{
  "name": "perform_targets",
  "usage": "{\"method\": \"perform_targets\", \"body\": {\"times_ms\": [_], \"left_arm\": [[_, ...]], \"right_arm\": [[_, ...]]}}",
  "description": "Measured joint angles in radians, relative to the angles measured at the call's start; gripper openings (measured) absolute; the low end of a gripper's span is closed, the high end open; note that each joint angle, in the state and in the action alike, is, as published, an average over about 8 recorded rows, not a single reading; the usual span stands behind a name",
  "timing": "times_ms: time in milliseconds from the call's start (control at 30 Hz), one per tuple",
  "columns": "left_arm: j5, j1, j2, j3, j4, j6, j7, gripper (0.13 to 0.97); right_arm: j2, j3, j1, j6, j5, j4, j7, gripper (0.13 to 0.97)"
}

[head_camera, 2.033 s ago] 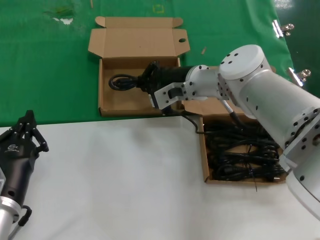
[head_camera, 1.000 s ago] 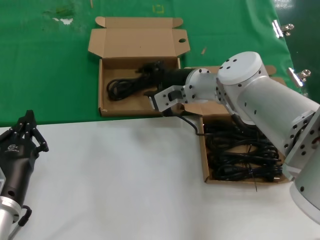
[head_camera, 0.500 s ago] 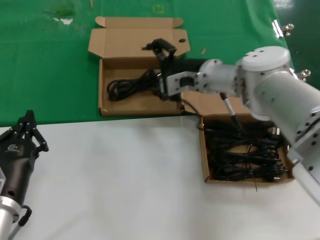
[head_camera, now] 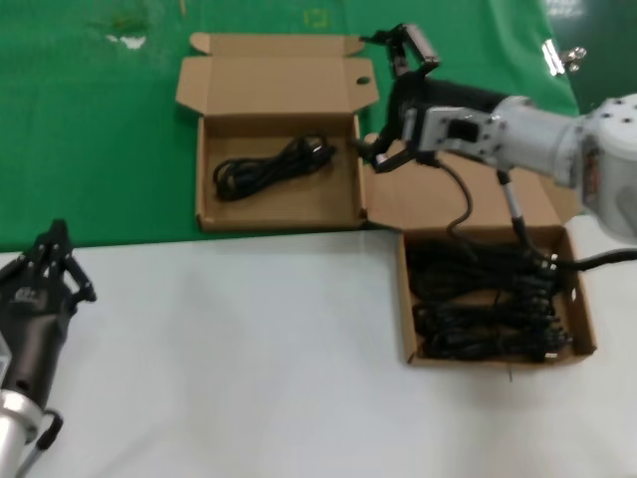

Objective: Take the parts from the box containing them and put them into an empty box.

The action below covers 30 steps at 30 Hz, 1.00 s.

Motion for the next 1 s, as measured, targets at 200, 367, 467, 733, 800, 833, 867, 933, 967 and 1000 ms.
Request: {"method": "perform_targets", "body": {"times_ms": [200,367,467,733,800,833,867,933,967,1000], "left_arm": [[0.0,0.0,0.0,0.0,0.0,0.0,0.0,0.14],[0.0,0.0,0.0,0.0,0.0,0.0,0.0,0.14],[0.0,0.0,0.0,0.0,0.0,0.0,0.0,0.14],[0.0,0.0,0.0,0.0,0.0,0.0,0.0,0.14],[0.0,0.0,0.0,0.0,0.0,0.0,0.0,0.14],[0.0,0.0,0.0,0.0,0.0,0.0,0.0,0.14],[0.0,0.0,0.0,0.0,0.0,0.0,0.0,0.14],[0.0,0.0,0.0,0.0,0.0,0.0,0.0,0.14],[0.0,0.0,0.0,0.0,0.0,0.0,0.0,0.14],[0.0,0.0,0.0,0.0,0.0,0.0,0.0,0.14]], "right_arm": [[0.116,0.101,-0.15,0.019,-0.025,0.272,0.161,0.949],[0.199,0.187,-0.301,0.076,-0.035,0.498,0.302,0.953],[0.252,0.218,-0.394,0.151,-0.055,0.628,0.409,0.959],[0.376,0.25,-0.629,0.407,-0.132,0.877,0.658,0.966],[0.39,0.263,-0.674,0.445,-0.147,0.901,0.689,0.966],[0.395,0.27,-0.694,0.459,-0.154,0.909,0.7,0.966],[0.398,0.277,-0.712,0.472,-0.161,0.915,0.71,0.966],[0.404,0.292,-0.746,0.492,-0.174,0.924,0.727,0.966],[0.406,0.298,-0.76,0.499,-0.18,0.927,0.735,0.966],[0.407,0.304,-0.771,0.505,-0.186,0.929,0.74,0.966]]}}
